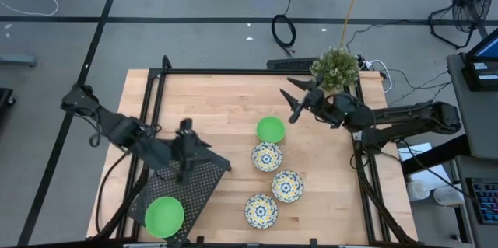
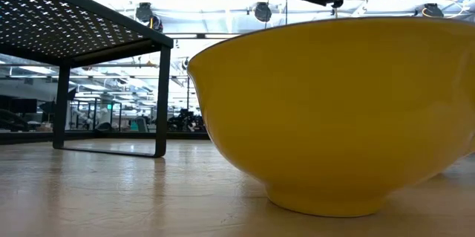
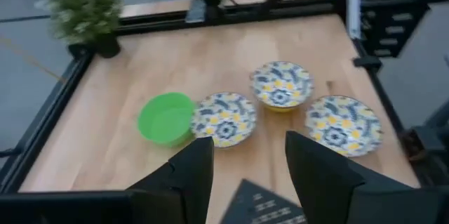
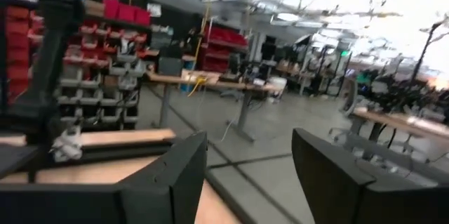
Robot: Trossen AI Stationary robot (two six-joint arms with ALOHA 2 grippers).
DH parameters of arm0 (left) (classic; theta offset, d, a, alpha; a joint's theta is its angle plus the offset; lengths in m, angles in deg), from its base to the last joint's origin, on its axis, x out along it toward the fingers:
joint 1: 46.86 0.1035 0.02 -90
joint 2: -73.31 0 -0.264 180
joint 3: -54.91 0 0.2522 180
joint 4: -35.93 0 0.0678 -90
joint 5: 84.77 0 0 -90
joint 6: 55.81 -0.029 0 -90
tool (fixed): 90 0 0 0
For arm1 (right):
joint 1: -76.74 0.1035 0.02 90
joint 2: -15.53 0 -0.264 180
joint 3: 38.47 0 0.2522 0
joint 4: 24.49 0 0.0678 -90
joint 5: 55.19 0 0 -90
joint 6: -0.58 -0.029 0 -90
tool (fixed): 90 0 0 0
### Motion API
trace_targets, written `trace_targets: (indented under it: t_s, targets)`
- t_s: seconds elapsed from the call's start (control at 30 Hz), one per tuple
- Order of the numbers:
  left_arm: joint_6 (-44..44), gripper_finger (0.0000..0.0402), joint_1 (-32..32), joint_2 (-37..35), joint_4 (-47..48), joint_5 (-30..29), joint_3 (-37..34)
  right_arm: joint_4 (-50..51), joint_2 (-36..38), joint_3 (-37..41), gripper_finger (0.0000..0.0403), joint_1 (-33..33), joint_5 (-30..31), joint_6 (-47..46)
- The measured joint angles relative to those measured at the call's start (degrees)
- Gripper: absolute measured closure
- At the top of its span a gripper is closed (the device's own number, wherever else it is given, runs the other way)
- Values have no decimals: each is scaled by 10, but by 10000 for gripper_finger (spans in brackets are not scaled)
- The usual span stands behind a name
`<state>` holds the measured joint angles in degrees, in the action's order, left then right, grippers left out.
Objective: Pick & Place Mini bowls
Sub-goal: Stack the green bowl on the green bowls on the shelf
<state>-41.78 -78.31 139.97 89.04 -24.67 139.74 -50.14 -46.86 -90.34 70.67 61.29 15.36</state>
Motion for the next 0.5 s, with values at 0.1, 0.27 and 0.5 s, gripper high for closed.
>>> trace_targets:
  t_s: [0.1,0.27,0.5]
  targets:
    - [-7,220,16,-98,-69,-1,-105,53,10,-4,206,-4,-35,-35]
    - [-24,220,54,-266,-160,-4,-228,188,-23,-59,207,-13,-70,-112]
    - [-91,220,65,-399,-200,-6,-280,394,-103,-129,207,-38,-27,-229]
